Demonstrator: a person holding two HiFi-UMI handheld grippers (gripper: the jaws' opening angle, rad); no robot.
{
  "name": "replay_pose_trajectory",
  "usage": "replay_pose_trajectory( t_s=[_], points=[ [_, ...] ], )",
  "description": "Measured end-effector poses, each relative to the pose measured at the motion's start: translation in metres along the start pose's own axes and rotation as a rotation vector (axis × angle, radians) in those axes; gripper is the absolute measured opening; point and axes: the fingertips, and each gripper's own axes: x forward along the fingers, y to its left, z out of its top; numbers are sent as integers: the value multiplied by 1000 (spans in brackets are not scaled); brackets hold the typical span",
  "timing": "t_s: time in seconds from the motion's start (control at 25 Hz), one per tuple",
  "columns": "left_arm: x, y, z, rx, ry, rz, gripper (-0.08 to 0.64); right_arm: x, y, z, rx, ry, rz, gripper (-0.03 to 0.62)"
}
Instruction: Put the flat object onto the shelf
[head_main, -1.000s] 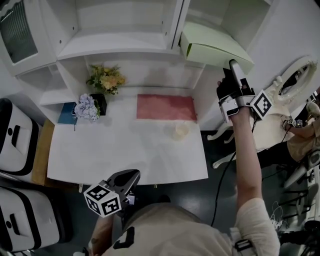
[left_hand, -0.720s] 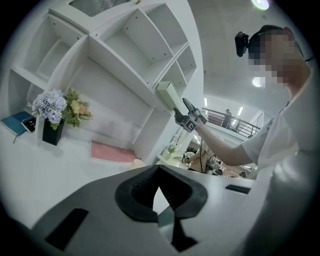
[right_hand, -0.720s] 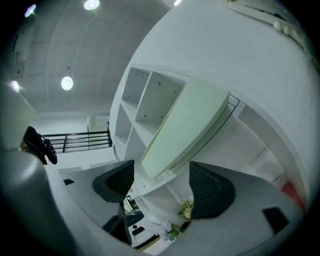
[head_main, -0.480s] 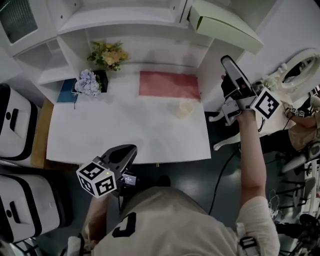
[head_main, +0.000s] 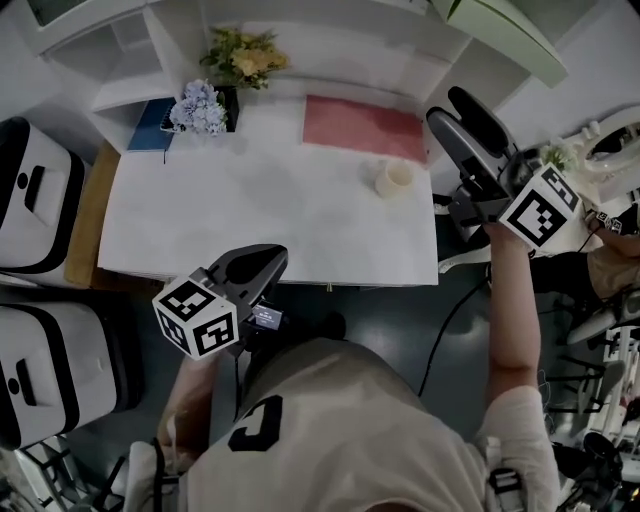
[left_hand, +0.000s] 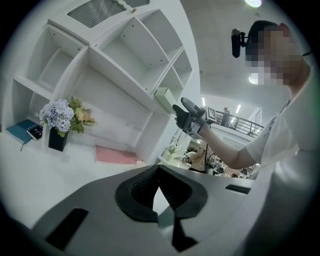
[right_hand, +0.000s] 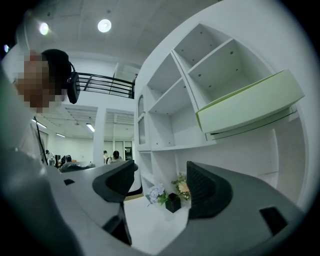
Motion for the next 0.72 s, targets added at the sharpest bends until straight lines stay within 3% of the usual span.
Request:
replay_pose_trajectory(
  t_s=[0.44,0.64,0.72],
  points=[
    [-9,-10,-5,-5,-12,-36,14,18,62,-41,-89,88,69,337],
    [-14,-14,-8,3,-8,-55,14,18,91,-53,-64,93,137,335],
    [-18,-13,-7,-1,-14,-57,14,17,104,-59,-64,102,166,290]
  ],
)
